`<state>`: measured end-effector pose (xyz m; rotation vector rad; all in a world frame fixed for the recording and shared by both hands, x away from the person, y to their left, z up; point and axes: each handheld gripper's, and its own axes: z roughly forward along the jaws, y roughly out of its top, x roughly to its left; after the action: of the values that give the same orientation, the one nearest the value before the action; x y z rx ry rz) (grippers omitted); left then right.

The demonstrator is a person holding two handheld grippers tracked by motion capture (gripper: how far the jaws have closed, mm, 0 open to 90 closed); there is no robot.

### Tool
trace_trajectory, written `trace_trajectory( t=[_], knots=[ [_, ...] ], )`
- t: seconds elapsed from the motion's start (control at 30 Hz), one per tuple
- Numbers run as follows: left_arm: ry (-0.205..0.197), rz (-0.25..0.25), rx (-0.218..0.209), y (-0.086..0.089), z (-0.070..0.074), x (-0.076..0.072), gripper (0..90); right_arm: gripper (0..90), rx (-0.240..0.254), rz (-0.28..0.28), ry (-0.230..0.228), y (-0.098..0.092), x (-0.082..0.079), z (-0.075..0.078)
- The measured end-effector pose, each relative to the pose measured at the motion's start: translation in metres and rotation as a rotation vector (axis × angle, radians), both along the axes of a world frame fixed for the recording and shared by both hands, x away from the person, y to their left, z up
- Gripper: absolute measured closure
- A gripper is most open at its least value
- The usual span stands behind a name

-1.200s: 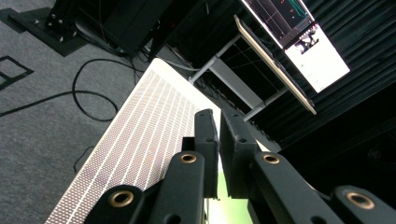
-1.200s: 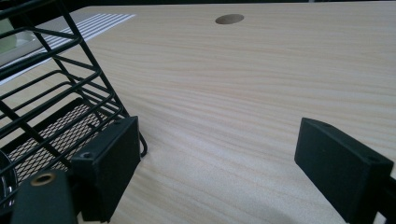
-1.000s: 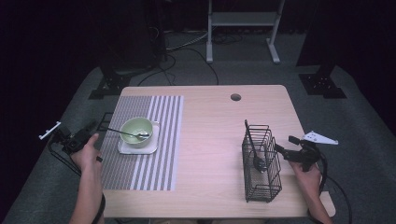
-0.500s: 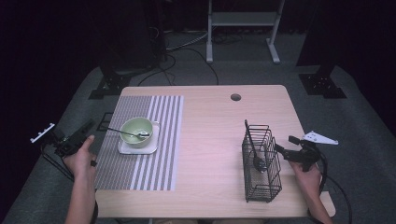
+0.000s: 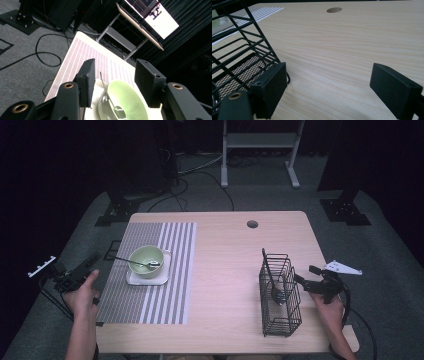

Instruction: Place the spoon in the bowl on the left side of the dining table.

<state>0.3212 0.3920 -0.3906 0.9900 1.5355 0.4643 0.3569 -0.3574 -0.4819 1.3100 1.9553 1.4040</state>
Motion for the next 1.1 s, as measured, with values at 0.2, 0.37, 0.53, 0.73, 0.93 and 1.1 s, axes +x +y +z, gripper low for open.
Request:
trace_trajectory(
  t=[0.2, 0.37, 0.53, 0.73, 0.93, 1.1],
  knots=[
    [0.005, -0.017, 0.007, -0.002, -0.001, -0.003, 47.7, 13.1, -0.001, 0.000, -0.001, 0.000, 0.000, 0.000],
    [0.007, -0.033, 0.016, -0.003, 0.000, -0.005, 44.4, 13.1, 0.001, 0.000, 0.000, 0.000, 0.000, 0.000],
    [0.002, -0.053, 0.036, -0.005, 0.004, -0.008, 40.9, 13.1, 0.000, -0.001, -0.001, 0.000, 0.000, 0.000],
    [-0.001, -0.086, 0.062, -0.009, 0.008, -0.012, 38.4, 13.1, -0.001, -0.001, -0.001, 0.000, 0.000, 0.000],
    [-0.001, -0.116, 0.079, -0.017, 0.010, -0.013, 34.4, 13.1, -0.002, -0.001, -0.001, 0.000, 0.000, 0.000],
    [-0.004, -0.145, 0.091, -0.025, 0.012, -0.013, 32.8, 13.1, -0.001, -0.001, -0.002, 0.000, 0.000, 0.000]
  ],
)
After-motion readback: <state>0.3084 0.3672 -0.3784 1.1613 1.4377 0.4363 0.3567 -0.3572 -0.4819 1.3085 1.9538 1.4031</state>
